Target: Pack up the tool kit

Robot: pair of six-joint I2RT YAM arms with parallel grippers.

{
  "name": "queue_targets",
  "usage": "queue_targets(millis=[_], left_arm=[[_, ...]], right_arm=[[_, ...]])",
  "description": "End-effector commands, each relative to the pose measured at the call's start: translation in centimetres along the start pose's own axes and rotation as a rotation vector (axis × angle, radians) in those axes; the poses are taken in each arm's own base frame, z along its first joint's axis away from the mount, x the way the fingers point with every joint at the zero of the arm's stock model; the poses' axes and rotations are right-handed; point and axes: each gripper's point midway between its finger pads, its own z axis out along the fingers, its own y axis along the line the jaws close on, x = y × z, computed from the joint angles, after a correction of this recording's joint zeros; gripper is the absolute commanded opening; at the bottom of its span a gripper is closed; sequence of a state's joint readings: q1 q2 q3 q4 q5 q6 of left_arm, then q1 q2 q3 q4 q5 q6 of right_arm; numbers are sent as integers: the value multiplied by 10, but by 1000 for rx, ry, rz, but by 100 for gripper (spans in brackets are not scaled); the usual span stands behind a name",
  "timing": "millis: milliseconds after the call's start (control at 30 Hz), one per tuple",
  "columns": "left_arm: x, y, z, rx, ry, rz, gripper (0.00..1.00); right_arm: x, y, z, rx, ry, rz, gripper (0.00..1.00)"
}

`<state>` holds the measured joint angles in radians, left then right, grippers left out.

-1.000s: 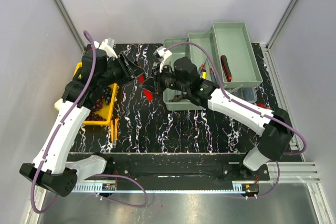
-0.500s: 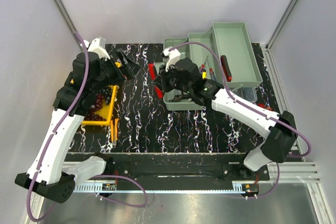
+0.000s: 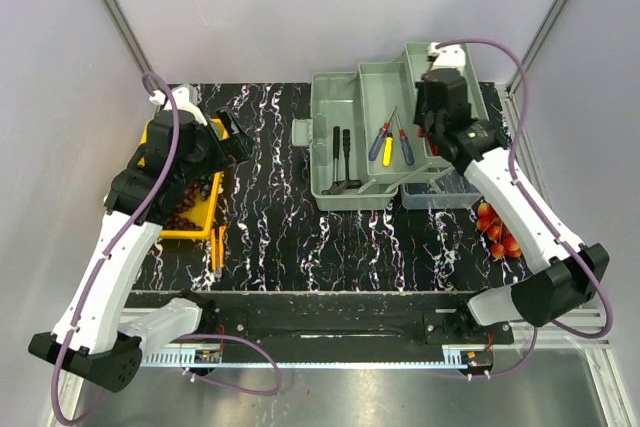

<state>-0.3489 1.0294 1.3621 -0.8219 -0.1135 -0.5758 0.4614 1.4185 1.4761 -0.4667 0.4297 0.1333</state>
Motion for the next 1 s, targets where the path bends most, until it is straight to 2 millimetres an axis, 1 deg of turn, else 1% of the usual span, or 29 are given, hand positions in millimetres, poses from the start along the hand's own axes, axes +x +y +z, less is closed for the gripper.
queue_targets(millis=[0, 133, 200, 333, 467, 567, 667, 733, 833, 867, 967], left_arm=[[-8, 1, 1, -5, -32, 3, 99], [-7, -1, 4, 1, -21, 8, 99], [-5, -1, 6, 2, -11, 9, 99], [-2, -3, 9, 7, 7, 10, 99], [-1, -1, 11, 3, 12, 13, 99], [5, 4, 15, -21, 35, 13, 99], [11, 12, 20, -53, 62, 12, 99], [15, 14, 22, -62, 76, 12, 99], [19, 14, 25, -54, 94, 3, 99], [20, 14, 26, -53, 100, 2, 99], [23, 14, 29, -52, 113, -3, 99]], right_arm=[[-19, -70, -10, 208, -34, -2, 0], [-18, -106, -10, 300, -36, 20, 0], [-10, -115, -4, 322, -12, 4, 0], [8, -116, 12, 312, 50, -55, 1], [27, -99, 32, 179, 116, -66, 10], [41, -94, 43, 147, 167, -72, 13], [54, -98, 53, 160, 215, -80, 13], [59, -101, 58, 173, 231, -82, 11], [63, -104, 64, 196, 244, -79, 13], [62, -105, 64, 201, 244, -74, 15], [56, -105, 64, 212, 233, -53, 33]])
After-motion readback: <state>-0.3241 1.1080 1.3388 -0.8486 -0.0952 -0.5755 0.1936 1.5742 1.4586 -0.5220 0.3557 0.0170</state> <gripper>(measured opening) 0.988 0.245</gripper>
